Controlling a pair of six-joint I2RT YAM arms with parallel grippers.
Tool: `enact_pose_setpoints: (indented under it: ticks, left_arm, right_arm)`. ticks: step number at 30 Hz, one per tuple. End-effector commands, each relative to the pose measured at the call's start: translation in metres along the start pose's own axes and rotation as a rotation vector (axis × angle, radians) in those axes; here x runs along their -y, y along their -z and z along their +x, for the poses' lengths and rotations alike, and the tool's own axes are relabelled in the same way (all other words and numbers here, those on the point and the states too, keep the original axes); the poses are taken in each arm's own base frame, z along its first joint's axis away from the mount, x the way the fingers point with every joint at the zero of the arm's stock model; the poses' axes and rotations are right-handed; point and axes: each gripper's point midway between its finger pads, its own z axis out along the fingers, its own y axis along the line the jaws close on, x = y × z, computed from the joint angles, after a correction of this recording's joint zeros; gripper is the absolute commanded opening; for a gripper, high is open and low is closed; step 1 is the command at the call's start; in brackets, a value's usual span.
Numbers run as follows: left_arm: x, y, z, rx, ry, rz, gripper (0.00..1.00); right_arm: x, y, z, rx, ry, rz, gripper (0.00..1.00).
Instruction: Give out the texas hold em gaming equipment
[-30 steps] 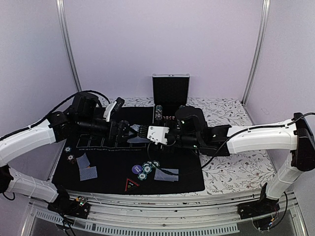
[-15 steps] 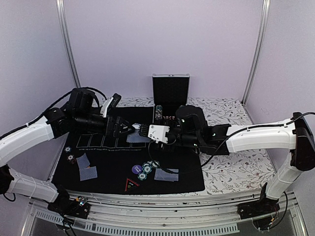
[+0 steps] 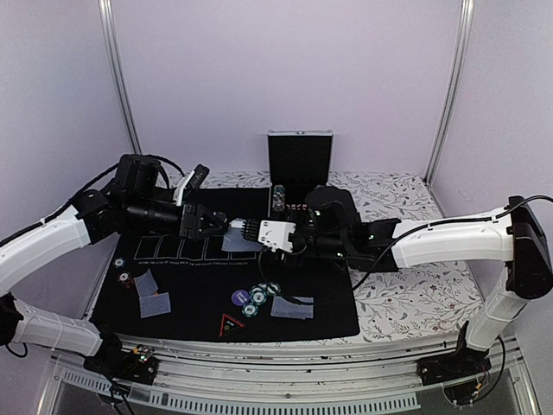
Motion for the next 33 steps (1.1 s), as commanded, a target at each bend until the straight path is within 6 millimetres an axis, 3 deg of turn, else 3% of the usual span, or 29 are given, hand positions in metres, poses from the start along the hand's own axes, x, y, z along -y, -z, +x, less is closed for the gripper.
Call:
enact_pose_setpoints:
  ticks: [1, 18, 28, 33]
  left_arm:
    - [0.006, 0.000, 0.002, -0.004, 0.010, 0.056, 0.36]
    - [0.007, -0.013, 0.012, -0.061, 0.025, 0.115, 0.27]
    - [0.016, -0.008, 0.011, -0.063, 0.002, 0.145, 0.00]
    - [0.019, -0.006, 0.009, -0.058, -0.006, 0.154, 0.00]
  right_arm:
    - [0.014, -0.002, -0.015, 0.049, -0.013, 0.032, 0.54]
    - [0.014, -0.003, -0.014, 0.048, -0.013, 0.031, 0.54]
    - [0.017, -0.001, -0.008, 0.034, -0.020, 0.040, 0.54]
    - [0.019, 0.001, -0.004, 0.026, -0.029, 0.047, 0.54]
